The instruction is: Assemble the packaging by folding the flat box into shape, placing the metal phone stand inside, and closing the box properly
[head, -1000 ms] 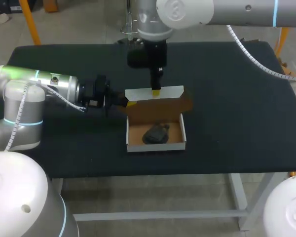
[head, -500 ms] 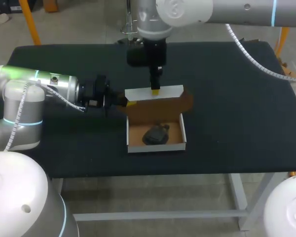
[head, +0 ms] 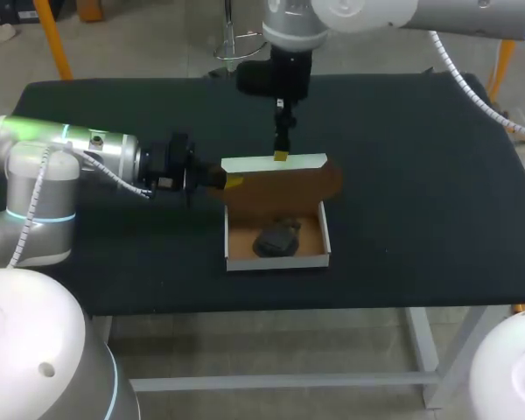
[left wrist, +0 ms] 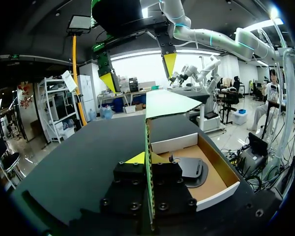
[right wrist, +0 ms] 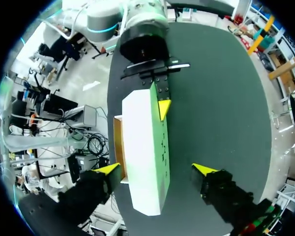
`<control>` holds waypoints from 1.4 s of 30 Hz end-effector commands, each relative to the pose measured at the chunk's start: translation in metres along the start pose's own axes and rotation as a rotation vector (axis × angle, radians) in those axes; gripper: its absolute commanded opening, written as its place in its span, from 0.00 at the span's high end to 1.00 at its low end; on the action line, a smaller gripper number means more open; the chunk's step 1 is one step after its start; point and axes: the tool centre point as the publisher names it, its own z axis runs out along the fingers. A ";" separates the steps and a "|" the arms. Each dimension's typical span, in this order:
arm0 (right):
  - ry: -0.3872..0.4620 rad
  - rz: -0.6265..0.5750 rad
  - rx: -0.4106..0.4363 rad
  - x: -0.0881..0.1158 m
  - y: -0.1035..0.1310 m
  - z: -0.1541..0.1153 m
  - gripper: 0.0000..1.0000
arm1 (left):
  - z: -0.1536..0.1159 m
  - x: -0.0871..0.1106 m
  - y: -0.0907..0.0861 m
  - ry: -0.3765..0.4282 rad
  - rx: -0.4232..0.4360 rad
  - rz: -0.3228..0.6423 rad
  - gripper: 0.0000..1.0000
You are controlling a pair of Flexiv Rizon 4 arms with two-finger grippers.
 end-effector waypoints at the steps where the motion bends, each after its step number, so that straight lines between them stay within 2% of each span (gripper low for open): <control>1: -0.040 0.038 -0.056 0.006 -0.012 -0.008 0.00 | 0.001 0.000 0.003 0.001 0.002 0.001 1.00; 6: -0.062 0.119 -0.063 0.004 -0.017 -0.018 0.00 | 0.001 0.000 0.003 0.001 0.002 0.001 1.00; 10: -0.081 0.240 -0.067 0.002 -0.026 -0.026 0.00 | 0.001 0.000 0.003 0.001 0.002 0.001 1.00; 29: -0.081 0.240 -0.067 0.002 -0.026 -0.026 0.00 | 0.001 0.000 0.003 0.001 0.002 0.001 1.00; 35: -0.103 0.399 -0.047 -0.001 -0.032 -0.030 0.00 | -0.003 0.006 0.001 -0.023 -0.001 0.063 1.00; 42: -0.079 0.540 -0.098 -0.002 -0.040 -0.030 0.00 | -0.005 0.009 -0.001 -0.048 -0.008 0.138 1.00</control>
